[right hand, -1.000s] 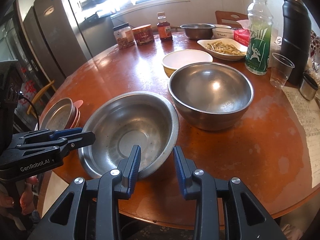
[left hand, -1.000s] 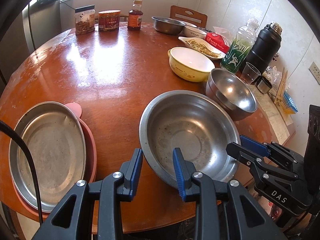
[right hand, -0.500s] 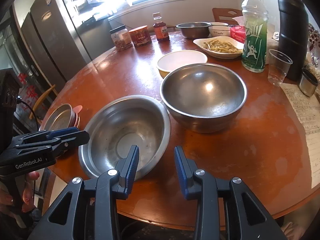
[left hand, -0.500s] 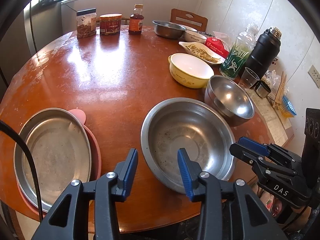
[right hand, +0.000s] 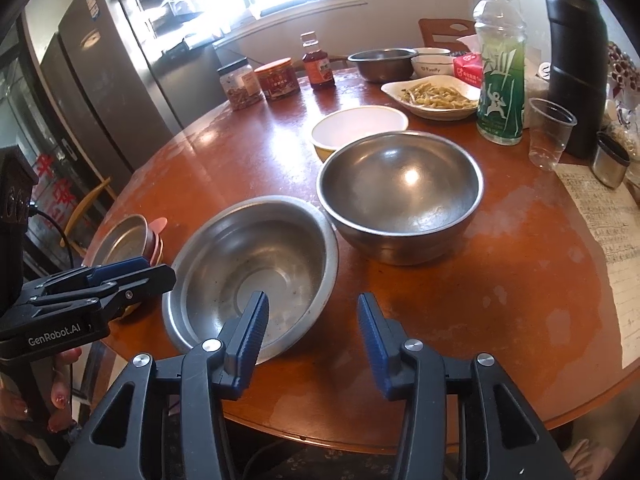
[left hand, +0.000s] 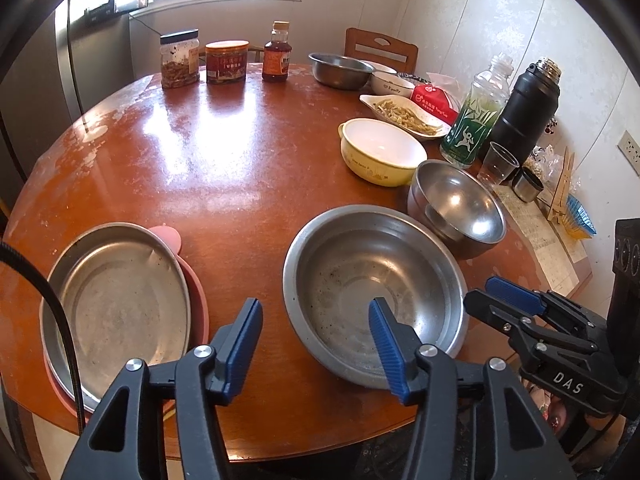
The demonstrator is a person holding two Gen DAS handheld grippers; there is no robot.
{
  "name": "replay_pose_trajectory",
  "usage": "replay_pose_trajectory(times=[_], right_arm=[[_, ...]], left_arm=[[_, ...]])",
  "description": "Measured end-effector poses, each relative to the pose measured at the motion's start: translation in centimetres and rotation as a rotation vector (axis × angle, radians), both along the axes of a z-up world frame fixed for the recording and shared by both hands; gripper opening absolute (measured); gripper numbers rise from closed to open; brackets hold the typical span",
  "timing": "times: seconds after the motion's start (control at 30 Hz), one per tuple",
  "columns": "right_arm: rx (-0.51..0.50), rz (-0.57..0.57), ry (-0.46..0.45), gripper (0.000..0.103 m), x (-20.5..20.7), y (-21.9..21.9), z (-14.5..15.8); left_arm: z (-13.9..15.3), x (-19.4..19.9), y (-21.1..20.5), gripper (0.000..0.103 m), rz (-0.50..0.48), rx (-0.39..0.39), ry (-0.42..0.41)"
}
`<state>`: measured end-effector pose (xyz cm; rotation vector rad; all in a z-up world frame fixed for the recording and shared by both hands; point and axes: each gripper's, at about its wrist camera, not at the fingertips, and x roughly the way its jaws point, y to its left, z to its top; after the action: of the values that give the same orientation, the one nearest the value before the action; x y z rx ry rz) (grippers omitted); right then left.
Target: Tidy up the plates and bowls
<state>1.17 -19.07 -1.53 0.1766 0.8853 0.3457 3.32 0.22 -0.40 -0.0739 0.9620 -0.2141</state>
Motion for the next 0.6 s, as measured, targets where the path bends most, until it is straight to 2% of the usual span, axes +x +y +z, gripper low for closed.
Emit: replay_pose_trajectory(times=[0.3,0.6], right_arm=[[0.017,-0.037,-0.019,0.053,-0.3,-1.1,0.7],[0.028,-0.058,-0.029,0.057,-0.6,-1.7,1.0]], left_arm=[[0.8,-0.3,-0.7,0.056,-0.017,0.011,-0.020],[2.0,-0.5,-1.1,0.061,-0.017,0.025,-0.052]])
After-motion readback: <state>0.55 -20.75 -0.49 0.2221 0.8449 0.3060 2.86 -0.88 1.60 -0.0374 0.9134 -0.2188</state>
